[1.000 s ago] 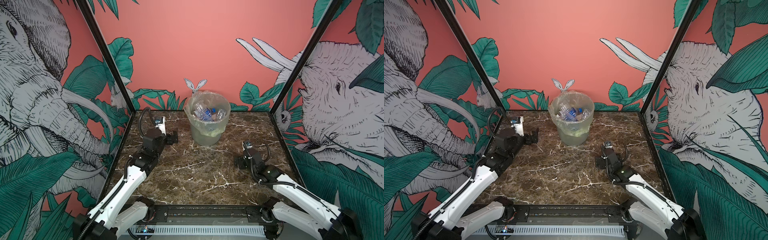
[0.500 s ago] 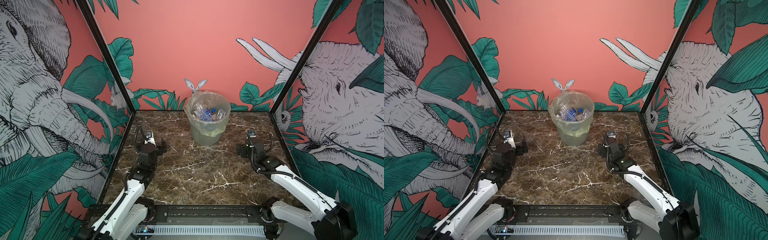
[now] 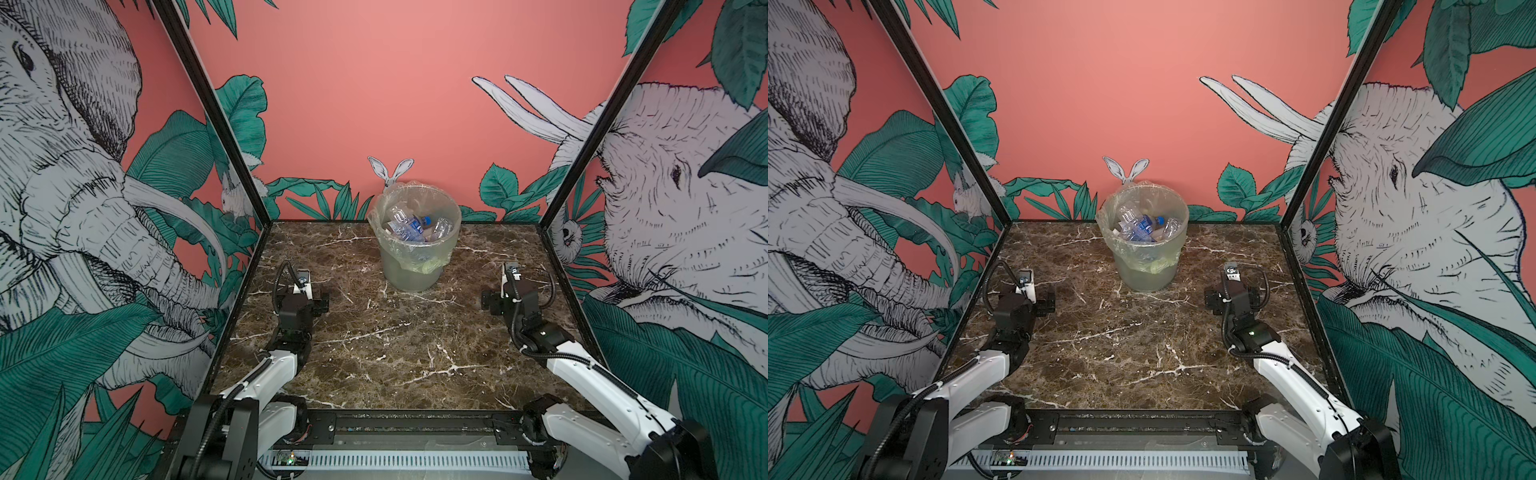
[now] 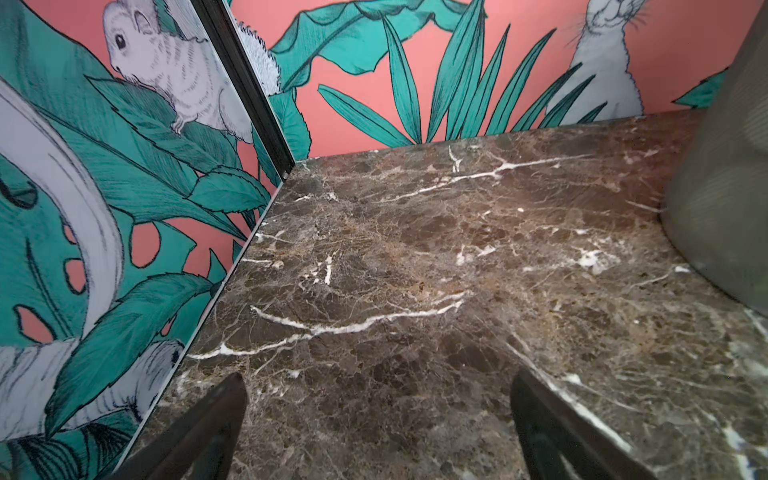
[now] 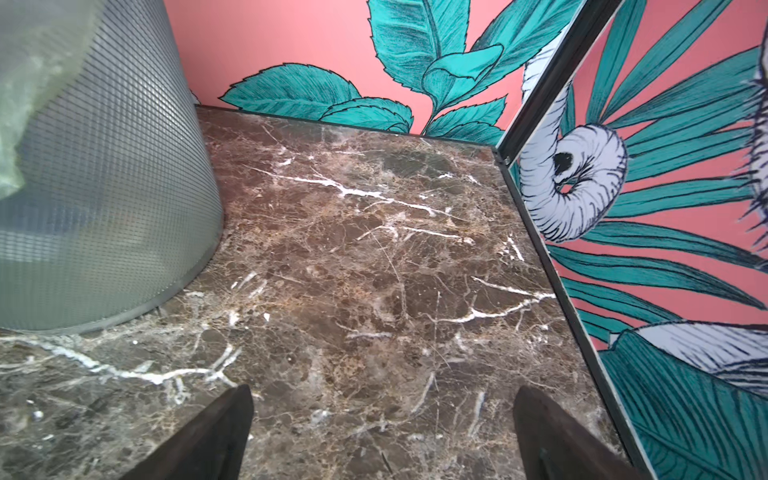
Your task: Throw the plastic bottles in the bin
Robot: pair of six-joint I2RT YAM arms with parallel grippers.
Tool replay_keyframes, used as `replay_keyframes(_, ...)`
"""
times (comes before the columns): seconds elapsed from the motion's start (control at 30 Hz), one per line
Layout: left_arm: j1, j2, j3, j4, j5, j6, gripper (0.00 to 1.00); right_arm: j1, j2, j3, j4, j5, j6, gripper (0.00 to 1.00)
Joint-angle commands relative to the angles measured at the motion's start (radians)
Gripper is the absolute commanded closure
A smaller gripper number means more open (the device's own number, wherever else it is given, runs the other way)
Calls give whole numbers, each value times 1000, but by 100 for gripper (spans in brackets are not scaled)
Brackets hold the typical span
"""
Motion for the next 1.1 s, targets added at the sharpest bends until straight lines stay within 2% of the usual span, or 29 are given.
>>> replay_keyframes(0.0, 44, 67, -6, 166, 122, 31, 0, -25, -10, -15, 91, -4, -20, 0)
replay_keyframes(0.17, 59, 182, -7, 258, 168, 21, 0, -48, 17, -14, 110, 1, -9, 1)
replay_keyframes(0.27, 66, 261, 4, 327, 206, 16, 1, -61, 24, -29, 145, -4, -45, 1)
replay_keyframes(0.47, 70, 382, 28, 384, 230, 19, 0, -121, 30, -66, 225, -76, -82, 1)
replay_keyframes(0.57, 70, 443, 95, 331, 214, 15, 0, -167, 50, -67, 250, -114, -72, 1)
replay_keyframes(0.63, 75, 422, 128, 229, 220, 10, 0, -186, 65, -66, 263, -133, -64, 1)
replay_keyframes(0.7, 74, 446, 118, 285, 212, 14, 0, -198, 82, -66, 279, -140, -68, 1)
replay_keyframes(0.83, 75, 435, 124, 255, 210, 10, 0, -240, 113, -85, 326, -161, -82, 0)
replay_keyframes(0.93, 75, 430, 126, 241, 211, 9, 0, -290, 155, -110, 410, -207, -83, 0)
replay_keyframes(1.07, 75, 433, 125, 248, 213, 10, 0, -299, 233, -166, 598, -247, -133, 1)
